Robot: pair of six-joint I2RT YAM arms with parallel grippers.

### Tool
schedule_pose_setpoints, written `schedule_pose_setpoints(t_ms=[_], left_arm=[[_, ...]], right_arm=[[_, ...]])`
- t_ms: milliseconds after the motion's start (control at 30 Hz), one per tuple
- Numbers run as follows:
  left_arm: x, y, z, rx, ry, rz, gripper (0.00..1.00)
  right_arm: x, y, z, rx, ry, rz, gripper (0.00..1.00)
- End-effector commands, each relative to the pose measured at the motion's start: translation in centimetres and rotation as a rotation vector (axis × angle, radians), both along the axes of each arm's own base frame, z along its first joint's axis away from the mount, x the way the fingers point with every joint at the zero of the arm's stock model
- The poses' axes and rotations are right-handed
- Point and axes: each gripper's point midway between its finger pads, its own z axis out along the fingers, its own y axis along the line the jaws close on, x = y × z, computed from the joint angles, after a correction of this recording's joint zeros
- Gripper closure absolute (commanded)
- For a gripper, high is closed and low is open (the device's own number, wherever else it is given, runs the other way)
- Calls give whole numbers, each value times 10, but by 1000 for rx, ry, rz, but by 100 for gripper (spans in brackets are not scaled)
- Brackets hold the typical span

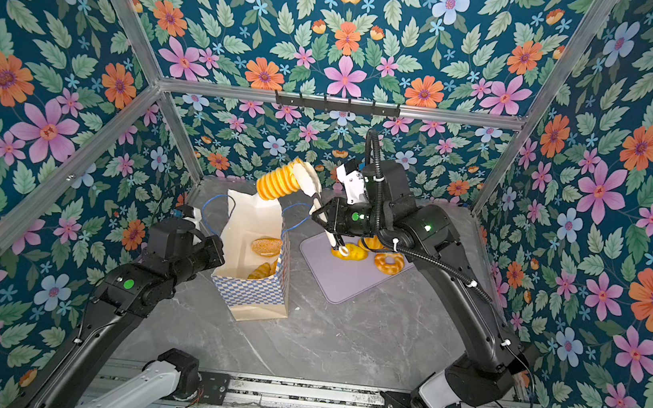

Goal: Place the fake bread into the paper bag
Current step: 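Carry the ridged bun with the tongs over the paper bag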

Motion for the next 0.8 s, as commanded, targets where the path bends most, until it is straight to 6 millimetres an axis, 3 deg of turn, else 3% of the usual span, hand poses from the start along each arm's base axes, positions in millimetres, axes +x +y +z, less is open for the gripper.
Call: schedule_pose_setpoints(t_ms=[0,400,767], left_arm=[[-2,1,-2,1,6,3,100],[-3,2,-3,0,4,6,100],[-3,2,-3,1,4,6,100]], right_arm=[[3,6,-4,-69,-58,0,81],[0,41,-44,-328,-117,41,81],[-12,58,-70,-438,-116,104,79]])
